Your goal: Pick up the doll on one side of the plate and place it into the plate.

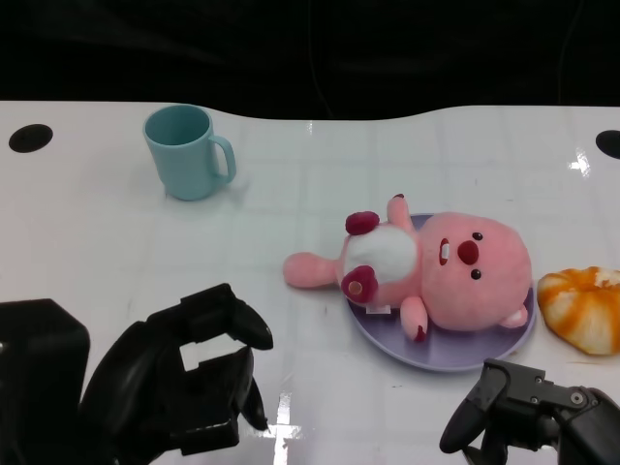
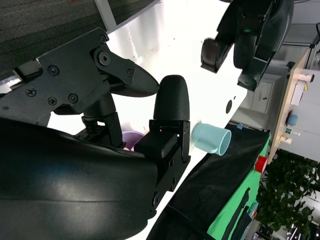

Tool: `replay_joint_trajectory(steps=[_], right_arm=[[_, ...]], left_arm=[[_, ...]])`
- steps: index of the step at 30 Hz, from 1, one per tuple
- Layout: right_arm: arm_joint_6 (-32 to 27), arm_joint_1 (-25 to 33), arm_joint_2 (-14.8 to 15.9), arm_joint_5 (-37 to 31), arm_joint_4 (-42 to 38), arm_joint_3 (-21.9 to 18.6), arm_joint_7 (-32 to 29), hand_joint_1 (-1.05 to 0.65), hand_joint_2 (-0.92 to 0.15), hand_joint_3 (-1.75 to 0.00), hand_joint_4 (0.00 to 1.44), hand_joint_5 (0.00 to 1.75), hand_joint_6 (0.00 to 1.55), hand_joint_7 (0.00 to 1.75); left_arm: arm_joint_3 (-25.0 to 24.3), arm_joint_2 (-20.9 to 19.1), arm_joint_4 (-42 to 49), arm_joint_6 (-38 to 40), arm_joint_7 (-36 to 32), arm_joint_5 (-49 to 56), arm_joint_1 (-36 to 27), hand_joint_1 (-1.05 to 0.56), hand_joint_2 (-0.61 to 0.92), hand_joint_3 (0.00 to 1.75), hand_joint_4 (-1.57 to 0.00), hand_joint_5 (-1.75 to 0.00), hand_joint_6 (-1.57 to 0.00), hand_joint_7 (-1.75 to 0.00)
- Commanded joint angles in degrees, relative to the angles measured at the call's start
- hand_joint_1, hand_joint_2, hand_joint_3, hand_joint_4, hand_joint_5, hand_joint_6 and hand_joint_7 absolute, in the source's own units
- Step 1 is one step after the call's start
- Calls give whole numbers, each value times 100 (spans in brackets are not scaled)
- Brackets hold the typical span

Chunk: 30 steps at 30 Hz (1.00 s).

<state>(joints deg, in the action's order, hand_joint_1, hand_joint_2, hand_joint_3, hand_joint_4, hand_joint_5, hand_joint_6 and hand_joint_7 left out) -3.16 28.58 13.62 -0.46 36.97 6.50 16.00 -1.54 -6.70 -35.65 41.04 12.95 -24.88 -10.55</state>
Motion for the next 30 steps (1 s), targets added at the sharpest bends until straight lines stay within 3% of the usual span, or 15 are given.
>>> replay_joint_trajectory(steps=[1,18,30], right_arm=[[-55,-19,65,61,93,-84,13,-23,-63,-94,63,165,60,130],[-51,32,85,27,154,-146,26,-20,-60,-99,64,167,60,132],[32,123,83,65,153,-180,64,-16,-56,-105,63,168,59,133]], left_arm=[[-109,-131,-200,300,-52,-204,-116,-18,51,133,-84,-175,-65,-168],[-86,-303,868,355,289,-544,183,-20,51,124,-80,-175,-66,-169],[52,-371,1087,174,484,-501,205,-22,50,122,-80,-175,-66,-166]])
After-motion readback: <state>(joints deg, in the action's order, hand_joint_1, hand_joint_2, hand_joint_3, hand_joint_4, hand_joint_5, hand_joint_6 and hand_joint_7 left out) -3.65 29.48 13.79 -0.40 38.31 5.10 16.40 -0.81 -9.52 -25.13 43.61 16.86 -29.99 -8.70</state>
